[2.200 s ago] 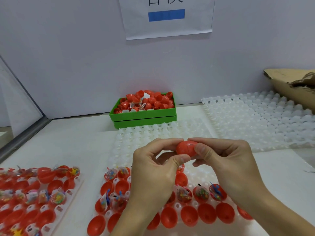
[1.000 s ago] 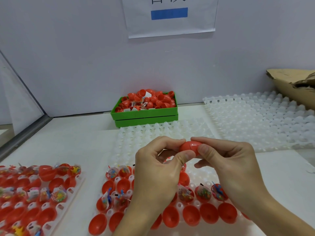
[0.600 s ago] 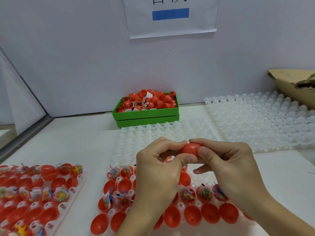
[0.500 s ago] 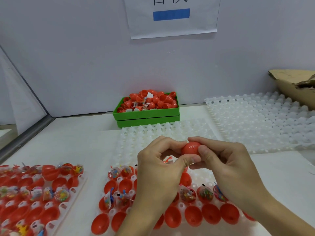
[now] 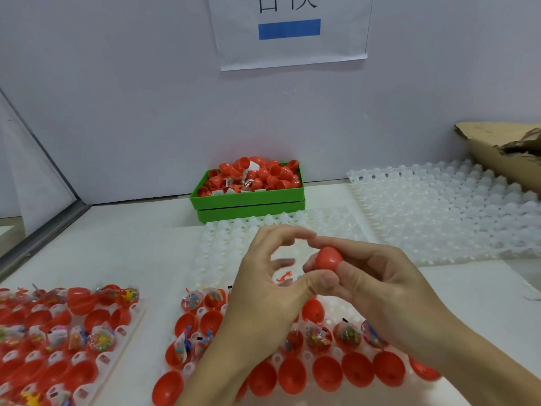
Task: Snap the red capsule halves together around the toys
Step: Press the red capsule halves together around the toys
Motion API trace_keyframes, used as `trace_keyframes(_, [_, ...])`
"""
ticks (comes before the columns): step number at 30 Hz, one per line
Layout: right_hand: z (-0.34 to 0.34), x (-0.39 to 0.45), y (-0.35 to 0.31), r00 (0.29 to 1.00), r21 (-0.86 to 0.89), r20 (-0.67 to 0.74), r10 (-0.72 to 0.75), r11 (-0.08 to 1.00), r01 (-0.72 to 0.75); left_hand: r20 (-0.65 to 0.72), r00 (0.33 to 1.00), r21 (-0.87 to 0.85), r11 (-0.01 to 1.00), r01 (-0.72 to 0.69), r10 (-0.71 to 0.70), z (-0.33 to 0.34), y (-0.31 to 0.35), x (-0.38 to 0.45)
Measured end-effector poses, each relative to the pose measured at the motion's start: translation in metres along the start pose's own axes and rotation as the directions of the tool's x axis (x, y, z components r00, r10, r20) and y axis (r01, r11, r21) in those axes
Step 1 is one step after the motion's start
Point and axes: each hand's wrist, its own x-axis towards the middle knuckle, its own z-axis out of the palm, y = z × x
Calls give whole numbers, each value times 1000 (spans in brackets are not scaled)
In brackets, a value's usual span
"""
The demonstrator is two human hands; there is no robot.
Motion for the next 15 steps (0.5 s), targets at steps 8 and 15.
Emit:
trace_keyframes(8, [4,-2,-3,980,-55,184,-74,995,85,114,987,-354,924,148,-115,5,0,-3])
trace_keyframes(15, [9,-2,-1,990,-66,108,-88,993,95,33,977,-449,871,202,-209,12,1,-5])
